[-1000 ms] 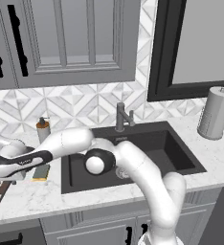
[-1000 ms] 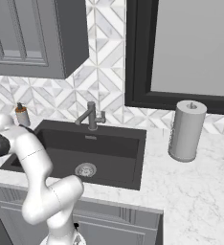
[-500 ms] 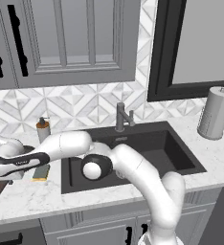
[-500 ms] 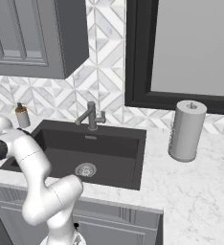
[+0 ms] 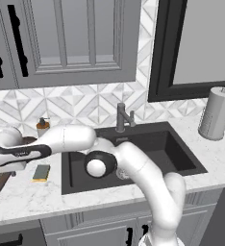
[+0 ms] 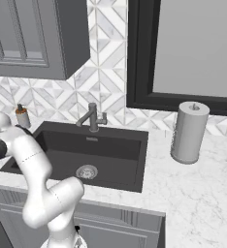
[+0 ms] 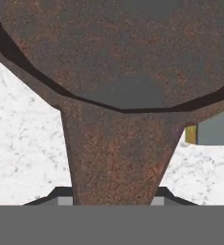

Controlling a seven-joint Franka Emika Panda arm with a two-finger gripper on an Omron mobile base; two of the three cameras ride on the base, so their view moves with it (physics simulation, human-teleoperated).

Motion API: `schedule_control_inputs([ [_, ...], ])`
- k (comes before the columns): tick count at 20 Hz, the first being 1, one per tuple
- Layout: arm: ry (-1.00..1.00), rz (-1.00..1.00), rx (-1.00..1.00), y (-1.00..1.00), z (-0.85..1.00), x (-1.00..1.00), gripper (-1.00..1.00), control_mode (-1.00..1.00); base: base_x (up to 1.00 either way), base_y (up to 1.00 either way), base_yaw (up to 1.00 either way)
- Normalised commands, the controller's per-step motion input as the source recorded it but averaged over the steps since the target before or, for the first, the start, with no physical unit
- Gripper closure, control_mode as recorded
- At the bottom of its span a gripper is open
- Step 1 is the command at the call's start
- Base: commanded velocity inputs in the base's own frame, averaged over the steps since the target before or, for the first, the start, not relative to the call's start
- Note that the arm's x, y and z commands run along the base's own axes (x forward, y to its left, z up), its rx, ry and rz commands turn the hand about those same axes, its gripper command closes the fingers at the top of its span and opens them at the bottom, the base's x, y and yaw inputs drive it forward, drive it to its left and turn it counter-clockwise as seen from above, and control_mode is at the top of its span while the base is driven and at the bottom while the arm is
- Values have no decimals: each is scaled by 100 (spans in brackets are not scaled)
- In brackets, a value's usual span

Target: Pick the pan and sponge and place them into the sink. Then turn on the water.

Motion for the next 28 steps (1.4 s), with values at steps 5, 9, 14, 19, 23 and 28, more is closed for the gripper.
schedule_control_inputs([
  [5, 2, -1, 0, -94, 0, 0, 100, -100, 0, 0, 0],
  [9, 2, -6, 3, -100, 0, 0, 100, -100, 0, 0, 0],
  [14, 4, -10, 8, -100, 1, 0, 100, -100, 0, 0, 0],
  [19, 3, -14, 5, -100, 0, 0, 100, -100, 0, 0, 0],
  [23, 0, -15, 2, -100, 0, 0, 100, -100, 0, 0, 0],
  [28, 1, -16, 1, -91, -2, 1, 100, -100, 0, 0, 0],
])
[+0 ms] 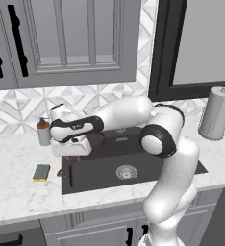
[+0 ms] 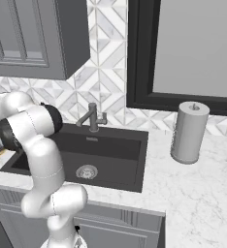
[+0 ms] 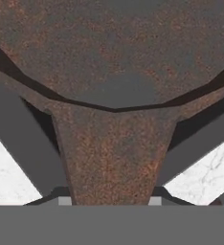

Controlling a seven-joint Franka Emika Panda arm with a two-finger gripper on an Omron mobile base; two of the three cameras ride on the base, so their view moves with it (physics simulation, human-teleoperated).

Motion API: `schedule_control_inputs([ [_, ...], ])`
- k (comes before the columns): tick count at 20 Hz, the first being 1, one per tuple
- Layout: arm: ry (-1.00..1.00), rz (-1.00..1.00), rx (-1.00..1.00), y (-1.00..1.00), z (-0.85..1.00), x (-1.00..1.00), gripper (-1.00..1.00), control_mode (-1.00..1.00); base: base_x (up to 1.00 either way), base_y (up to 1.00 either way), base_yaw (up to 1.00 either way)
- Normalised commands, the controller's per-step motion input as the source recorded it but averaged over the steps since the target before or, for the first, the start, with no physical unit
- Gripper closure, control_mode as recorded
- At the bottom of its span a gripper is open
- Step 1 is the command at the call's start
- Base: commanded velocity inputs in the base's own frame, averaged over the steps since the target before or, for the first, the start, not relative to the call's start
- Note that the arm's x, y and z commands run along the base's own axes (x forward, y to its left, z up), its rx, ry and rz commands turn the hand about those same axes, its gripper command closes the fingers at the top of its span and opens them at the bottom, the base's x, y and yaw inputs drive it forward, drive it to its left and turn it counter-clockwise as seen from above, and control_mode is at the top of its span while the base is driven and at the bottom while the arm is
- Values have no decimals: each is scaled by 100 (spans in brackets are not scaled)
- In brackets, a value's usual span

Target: Pick the pan and sponge and place them into the sink. Then turn on the water.

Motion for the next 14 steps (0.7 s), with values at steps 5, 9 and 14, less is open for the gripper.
schedule_control_inputs([
  [5, 4, -13, 0, -68, -7, 13, 100, -100, 0, 0, 0],
  [9, 2, -7, 0, -54, -5, 13, 100, -100, 0, 0, 0],
  [14, 3, -23, 0, -36, -16, 21, 100, -100, 0, 0, 0],
])
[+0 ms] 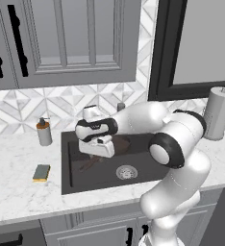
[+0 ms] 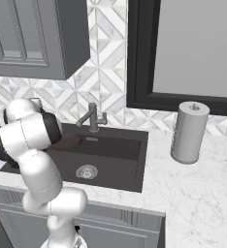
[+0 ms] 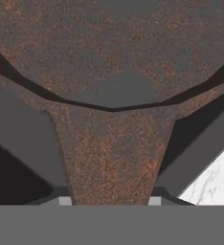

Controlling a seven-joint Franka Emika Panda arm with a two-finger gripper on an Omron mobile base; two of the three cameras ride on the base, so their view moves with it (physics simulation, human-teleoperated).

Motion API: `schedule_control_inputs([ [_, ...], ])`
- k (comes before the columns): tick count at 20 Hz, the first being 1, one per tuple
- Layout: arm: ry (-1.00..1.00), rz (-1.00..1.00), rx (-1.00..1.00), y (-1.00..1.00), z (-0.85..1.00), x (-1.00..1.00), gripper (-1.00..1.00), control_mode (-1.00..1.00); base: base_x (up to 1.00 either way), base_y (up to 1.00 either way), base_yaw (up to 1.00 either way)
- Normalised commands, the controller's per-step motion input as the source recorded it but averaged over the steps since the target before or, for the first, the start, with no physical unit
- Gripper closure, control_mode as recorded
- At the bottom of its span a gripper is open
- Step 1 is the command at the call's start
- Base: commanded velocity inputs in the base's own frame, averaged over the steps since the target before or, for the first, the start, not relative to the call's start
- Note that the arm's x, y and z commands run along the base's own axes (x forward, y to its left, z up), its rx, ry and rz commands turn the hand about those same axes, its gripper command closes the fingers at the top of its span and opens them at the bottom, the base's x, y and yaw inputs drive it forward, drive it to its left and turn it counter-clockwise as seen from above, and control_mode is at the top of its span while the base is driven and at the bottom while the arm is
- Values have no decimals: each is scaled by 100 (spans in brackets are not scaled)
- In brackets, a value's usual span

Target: Pick the pan and sponge and place them into the sink. Then turn on the water.

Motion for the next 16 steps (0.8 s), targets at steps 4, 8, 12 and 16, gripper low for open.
schedule_control_inputs([
  [4, 0, -34, 0, -12, -18, 21, 100, -100, 0, 0, 0],
  [8, 0, -41, 0, 0, -18, 30, 100, -100, 0, 0, 0],
  [12, 0, -38, 0, 0, -24, 32, 100, -100, 0, 0, 0],
  [16, 0, -25, -1, -1, -34, 28, 100, -100, 0, 0, 0],
])
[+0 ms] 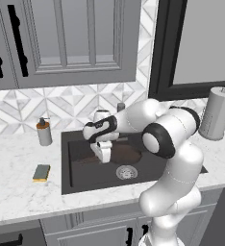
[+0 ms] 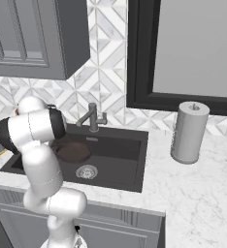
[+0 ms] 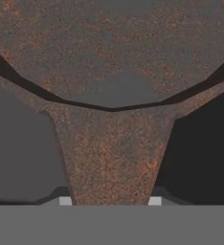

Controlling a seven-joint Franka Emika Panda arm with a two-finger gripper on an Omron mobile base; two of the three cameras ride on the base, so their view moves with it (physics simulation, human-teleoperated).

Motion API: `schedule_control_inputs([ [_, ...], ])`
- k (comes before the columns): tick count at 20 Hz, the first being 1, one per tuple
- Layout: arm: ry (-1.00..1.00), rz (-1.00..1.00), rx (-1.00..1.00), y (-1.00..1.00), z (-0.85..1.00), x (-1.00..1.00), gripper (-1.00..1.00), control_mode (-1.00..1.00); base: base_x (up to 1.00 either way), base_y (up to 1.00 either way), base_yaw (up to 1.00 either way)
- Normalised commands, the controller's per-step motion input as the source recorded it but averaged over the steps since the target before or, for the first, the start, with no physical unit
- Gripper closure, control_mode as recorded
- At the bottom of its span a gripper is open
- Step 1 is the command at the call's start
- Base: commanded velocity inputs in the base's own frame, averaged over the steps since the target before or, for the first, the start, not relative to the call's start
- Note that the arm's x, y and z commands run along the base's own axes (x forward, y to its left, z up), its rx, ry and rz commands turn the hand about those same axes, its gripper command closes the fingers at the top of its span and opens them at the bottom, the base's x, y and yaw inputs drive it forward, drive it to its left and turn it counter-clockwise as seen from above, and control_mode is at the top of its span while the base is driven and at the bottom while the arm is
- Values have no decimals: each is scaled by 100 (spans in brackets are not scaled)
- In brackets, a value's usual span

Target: Pick the pan and sponge and place them into the sink. Then turn on the water.

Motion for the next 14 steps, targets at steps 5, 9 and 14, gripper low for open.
schedule_control_inputs([
  [5, 0, -8, -4, -1, -47, 19, 100, -100, 0, 0, 0],
  [9, 0, -3, -5, 0, -47, 16, 100, -100, 0, 0, 0],
  [14, 0, -3, -4, -4, -45, 24, 100, -100, 0, 0, 0],
])
